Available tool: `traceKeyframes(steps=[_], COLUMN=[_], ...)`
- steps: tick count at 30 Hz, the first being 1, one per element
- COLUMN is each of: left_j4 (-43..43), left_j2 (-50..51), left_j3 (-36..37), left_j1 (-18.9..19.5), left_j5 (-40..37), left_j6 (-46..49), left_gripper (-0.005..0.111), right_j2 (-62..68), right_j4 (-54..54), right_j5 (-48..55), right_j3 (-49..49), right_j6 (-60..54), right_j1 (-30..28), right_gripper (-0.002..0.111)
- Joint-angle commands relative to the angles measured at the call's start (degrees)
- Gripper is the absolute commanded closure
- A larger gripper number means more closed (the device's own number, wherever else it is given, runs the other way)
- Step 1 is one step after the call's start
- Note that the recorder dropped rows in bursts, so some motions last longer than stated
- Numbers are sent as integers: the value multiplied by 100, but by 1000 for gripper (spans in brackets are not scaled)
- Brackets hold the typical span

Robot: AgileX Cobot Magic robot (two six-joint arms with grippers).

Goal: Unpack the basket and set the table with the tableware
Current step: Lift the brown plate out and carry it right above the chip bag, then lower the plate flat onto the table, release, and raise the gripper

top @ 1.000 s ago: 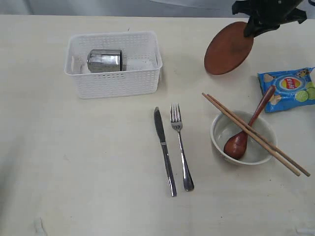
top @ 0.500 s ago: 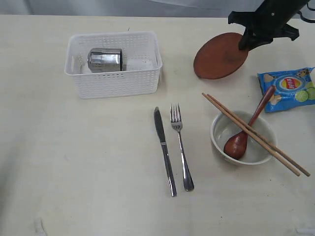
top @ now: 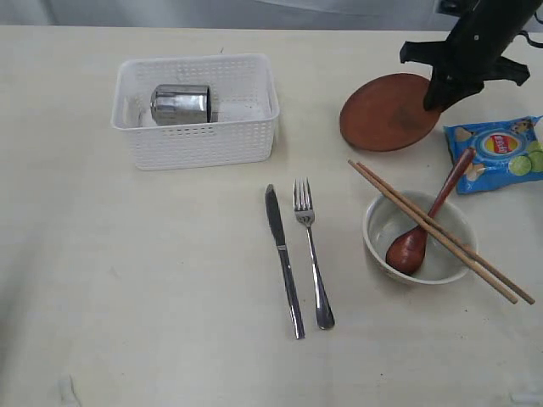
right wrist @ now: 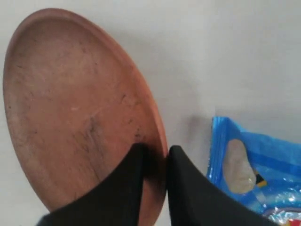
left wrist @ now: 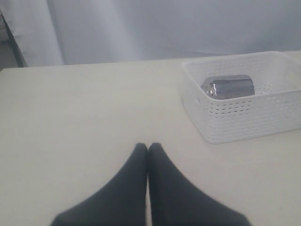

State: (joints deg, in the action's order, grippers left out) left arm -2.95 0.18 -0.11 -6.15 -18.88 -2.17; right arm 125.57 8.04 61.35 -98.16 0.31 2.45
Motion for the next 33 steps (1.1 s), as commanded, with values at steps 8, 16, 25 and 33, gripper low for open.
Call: traceKeyframes(steps=[8,16,25,33], left_j4=[13,13,13,13], left_j2=[-18,-18,-18,-18], left_j3=[11,11,11,11], left_j1=[-40,-40,-40,-40], left_j5=[59,59,59,59], left_j6=[6,6,6,6], left_gripper=[107,107,107,107], right_j2=[219,190,181,93], right_j4=[-410,-398,-246,-452], right_j5=[211,210,343,246], right_j3=[23,23,23,23], right_j6=[-31,-164,-100,53], right_j1=[-31,-31,5,5], right_gripper=[108,108,103,61])
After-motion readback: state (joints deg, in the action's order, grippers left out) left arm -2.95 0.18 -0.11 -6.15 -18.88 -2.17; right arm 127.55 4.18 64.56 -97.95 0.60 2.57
